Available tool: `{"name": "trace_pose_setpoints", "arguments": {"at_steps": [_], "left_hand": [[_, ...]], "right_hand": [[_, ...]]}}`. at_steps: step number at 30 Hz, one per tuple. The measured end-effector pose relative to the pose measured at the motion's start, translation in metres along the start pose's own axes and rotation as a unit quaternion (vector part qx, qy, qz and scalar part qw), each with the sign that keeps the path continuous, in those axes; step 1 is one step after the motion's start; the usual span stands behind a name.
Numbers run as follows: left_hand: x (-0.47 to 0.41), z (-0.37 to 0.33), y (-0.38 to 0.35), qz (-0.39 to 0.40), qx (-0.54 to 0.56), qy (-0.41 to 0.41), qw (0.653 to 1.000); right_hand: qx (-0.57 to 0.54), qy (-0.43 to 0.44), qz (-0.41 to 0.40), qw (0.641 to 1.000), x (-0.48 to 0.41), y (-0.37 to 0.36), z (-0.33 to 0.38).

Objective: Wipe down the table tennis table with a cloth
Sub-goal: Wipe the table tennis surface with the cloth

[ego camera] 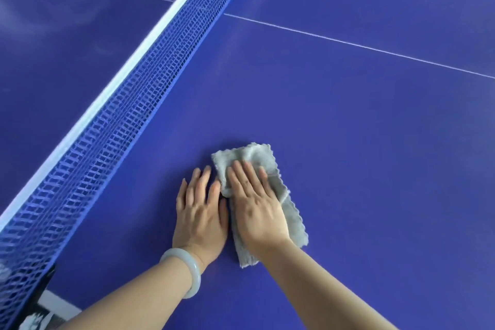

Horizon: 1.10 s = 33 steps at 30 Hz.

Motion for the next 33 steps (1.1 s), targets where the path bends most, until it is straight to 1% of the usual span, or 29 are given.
{"name": "trace_pose_setpoints", "arguments": {"at_steps": [2, 3, 4, 5, 6, 8, 9, 10, 14, 16, 18, 20, 22, 25, 26, 27, 30, 31, 33], "left_hand": [[0.0, 0.0, 0.002, -0.001, -0.004, -0.007, 1.0], [0.0, -0.001, 0.002, 0.002, -0.006, -0.012, 1.0], [0.0, -0.001, 0.001, 0.007, -0.006, -0.016, 1.0], [0.0, -0.002, 0.001, 0.011, -0.004, -0.019, 1.0], [0.0, -0.002, 0.002, 0.014, 0.001, -0.023, 1.0], [-0.003, -0.002, 0.006, 0.018, 0.003, -0.035, 0.999], [-0.008, -0.003, 0.009, 0.019, 0.0, -0.047, 0.999], [-0.016, -0.006, 0.012, 0.019, 0.0, -0.063, 0.998], [-0.08, -0.042, 0.02, 0.004, 0.02, -0.151, 0.988], [-0.125, -0.066, 0.018, 0.011, 0.023, -0.173, 0.985], [-0.172, -0.077, 0.006, 0.049, 0.013, -0.158, 0.986], [-0.208, -0.073, -0.008, 0.073, -0.002, -0.129, 0.989], [-0.225, -0.065, -0.014, 0.066, -0.003, -0.117, 0.991], [-0.229, -0.063, -0.012, 0.029, 0.012, -0.113, 0.993], [-0.229, -0.063, -0.011, 0.021, 0.016, -0.111, 0.993], [-0.229, -0.063, -0.01, 0.014, 0.02, -0.11, 0.994], [-0.229, -0.062, -0.009, 0.004, 0.017, -0.113, 0.993], [-0.229, -0.061, -0.01, 0.006, 0.009, -0.111, 0.994], [-0.228, -0.062, -0.011, 0.007, 0.001, -0.109, 0.994]], "right_hand": [[0.019, 0.049, 0.04, 0.998, -0.039, 0.003, -0.005], [0.03, 0.055, 0.047, 0.997, -0.056, 0.009, -0.018], [0.026, 0.034, 0.036, 0.998, -0.069, 0.021, -0.038], [0.017, -0.017, 0.002, 1.0, -0.076, 0.04, -0.068], [0.013, -0.086, -0.043, 0.995, -0.075, 0.061, -0.102], [0.023, -0.211, -0.122, 0.969, -0.051, 0.098, -0.162], [0.032, -0.248, -0.141, 0.958, -0.038, 0.108, -0.178], [0.042, -0.262, -0.147, 0.953, -0.03, 0.113, -0.184], [0.056, -0.26, -0.135, 0.954, -0.031, 0.111, -0.18], [0.058, -0.265, -0.132, 0.953, -0.031, 0.112, -0.18], [0.058, -0.264, -0.131, 0.954, -0.03, 0.113, -0.181], [0.057, -0.262, -0.128, 0.955, -0.031, 0.112, -0.182], [0.058, -0.267, -0.127, 0.954, -0.032, 0.11, -0.182], [0.066, -0.296, -0.134, 0.943, -0.038, 0.101, -0.173], [0.063, -0.281, -0.131, 0.949, -0.049, 0.096, -0.162], [0.055, -0.247, -0.121, 0.96, -0.067, 0.09, -0.149], [0.026, -0.112, -0.059, 0.992, -0.151, 0.072, -0.119], [0.026, -0.077, -0.044, 0.996, -0.182, 0.07, -0.117], [0.037, -0.047, -0.025, 0.998, -0.242, 0.072, -0.131]]}}
Point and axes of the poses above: each hand's wrist, its own x-axis away from the middle knuckle, its own y-axis out of the back of the hand, z = x × y, the point moved 9 cm from there along -x, towards the middle knuckle, and after that the axes turned 9 degrees about -x, right-handed, at the moved point
